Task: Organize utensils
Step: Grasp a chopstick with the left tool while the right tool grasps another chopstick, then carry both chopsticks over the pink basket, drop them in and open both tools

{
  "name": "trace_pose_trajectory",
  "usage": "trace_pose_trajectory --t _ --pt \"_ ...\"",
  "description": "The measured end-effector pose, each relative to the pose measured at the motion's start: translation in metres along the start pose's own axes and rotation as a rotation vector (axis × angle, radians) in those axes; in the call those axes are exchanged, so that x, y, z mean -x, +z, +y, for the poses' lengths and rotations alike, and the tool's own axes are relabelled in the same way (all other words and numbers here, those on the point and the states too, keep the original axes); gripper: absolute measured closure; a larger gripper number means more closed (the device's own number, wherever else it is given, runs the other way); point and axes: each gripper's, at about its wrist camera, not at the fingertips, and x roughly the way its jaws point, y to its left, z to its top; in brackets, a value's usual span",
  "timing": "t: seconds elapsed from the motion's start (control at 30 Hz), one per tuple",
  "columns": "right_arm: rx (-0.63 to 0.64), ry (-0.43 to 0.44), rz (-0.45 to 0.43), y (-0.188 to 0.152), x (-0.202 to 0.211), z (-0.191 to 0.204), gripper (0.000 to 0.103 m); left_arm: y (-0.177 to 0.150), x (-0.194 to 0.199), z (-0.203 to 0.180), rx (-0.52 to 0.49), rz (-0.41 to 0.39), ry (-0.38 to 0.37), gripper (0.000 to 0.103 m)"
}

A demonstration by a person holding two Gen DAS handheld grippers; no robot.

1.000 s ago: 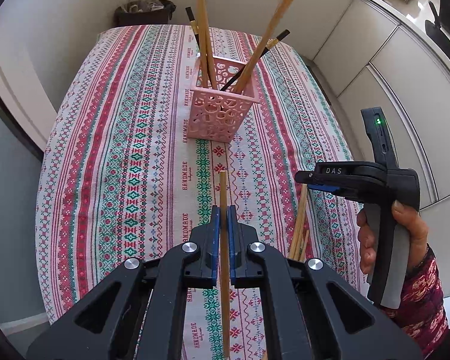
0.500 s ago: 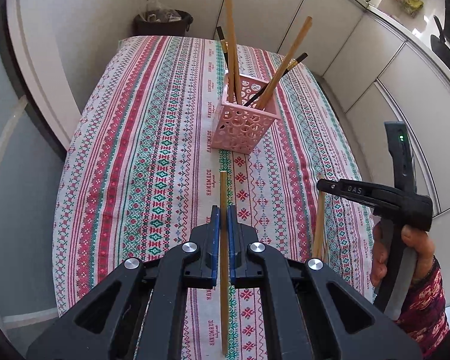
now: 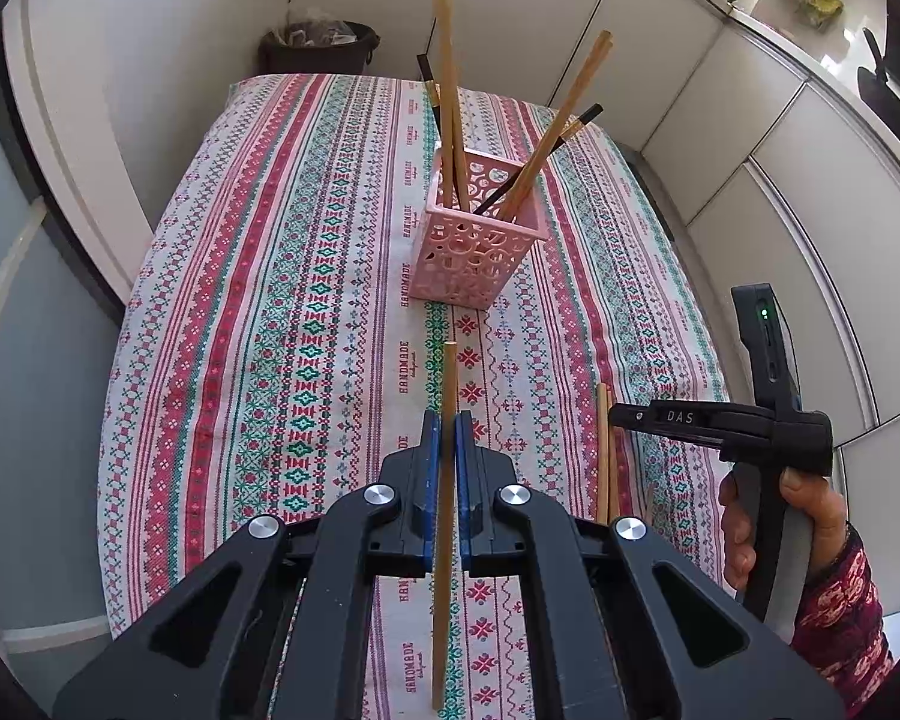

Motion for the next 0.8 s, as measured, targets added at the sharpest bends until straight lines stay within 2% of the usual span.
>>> trace_pose_trajectory --t 0.17,0.37,0.4,0.53,0.63,0.8 --pt "0.026 -0.056 -0.033 0.003 -0.002 0.006 0.089 0.0 -0.002 0.002 0.007 0.003 -0.003 0.099" --pt "0.12 -0.189 -0.102 0.0 -0.017 0.041 0.089 0.0 -0.003 0.007 0.015 0.002 0.008 0.098" --pt "0.121 -0.175 -0.116 -0.001 -0.017 0.042 0.097 0.0 -0.002 0.006 0.014 -0.001 0.006 0.098" --pt "0.041 0.019 -0.123 -0.001 -0.004 0.017 0.098 0.001 0.009 0.0 -0.002 -0.042 -0.014 0.099" --pt "0.092 0.063 -0.236 -0.015 0.036 0.014 0.098 -0.001 0.023 -0.008 -0.02 -0.084 -0.041 0.099" --pt "0.225 0.087 -0.393 -0.063 0.104 0.026 0.098 -0.008 0.054 -0.032 -0.061 -0.176 -0.05 0.099"
